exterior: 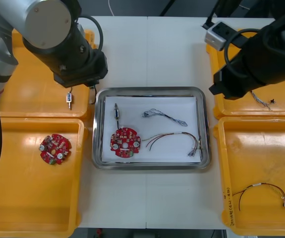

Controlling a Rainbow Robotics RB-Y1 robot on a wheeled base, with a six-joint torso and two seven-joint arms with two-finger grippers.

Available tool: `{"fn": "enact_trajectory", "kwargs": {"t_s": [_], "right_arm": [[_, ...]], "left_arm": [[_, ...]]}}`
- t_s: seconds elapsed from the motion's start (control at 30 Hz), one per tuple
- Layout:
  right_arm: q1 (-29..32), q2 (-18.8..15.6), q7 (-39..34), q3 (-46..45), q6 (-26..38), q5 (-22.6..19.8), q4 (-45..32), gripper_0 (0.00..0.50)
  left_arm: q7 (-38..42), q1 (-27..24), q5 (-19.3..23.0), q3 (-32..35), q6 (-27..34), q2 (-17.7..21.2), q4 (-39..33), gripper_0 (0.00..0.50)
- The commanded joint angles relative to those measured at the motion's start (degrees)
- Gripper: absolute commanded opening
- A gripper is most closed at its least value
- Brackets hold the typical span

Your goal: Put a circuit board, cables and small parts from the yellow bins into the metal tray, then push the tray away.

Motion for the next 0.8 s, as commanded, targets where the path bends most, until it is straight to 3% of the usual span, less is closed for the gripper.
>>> {"fn": "enact_trajectory", "kwargs": {"t_s": [0.03, 0.27, 0.6, 0.8], "right_arm": [[5.1, -5.2, -4.8, -5.4, 0.2, -1.3, -4.7, 0.500], [11.3, -7.2, -7.6, -14.1, 0.2, -5.2, -4.9, 0.500], [22.2, -8.3, -7.9, -27.7, 0.2, -5.5, -5.4, 0.500], [26.6, -8.3, -7.9, -31.2, 0.2, -4.0, -5.3, 0.500]], "left_arm": [[-2.6, -0.9, -1.5, -2.8, -1.9, -2.8, -1.7, 0.000], [-2.8, -1.0, -2.5, -6.7, -5.6, -5.0, 0.8, 0.001], [-3.0, -1.0, -5.6, -12.8, -11.7, -7.5, 5.9, 0.001], [-3.0, -1.0, -5.9, -15.8, -14.4, -7.9, 8.0, 0.000]]}}
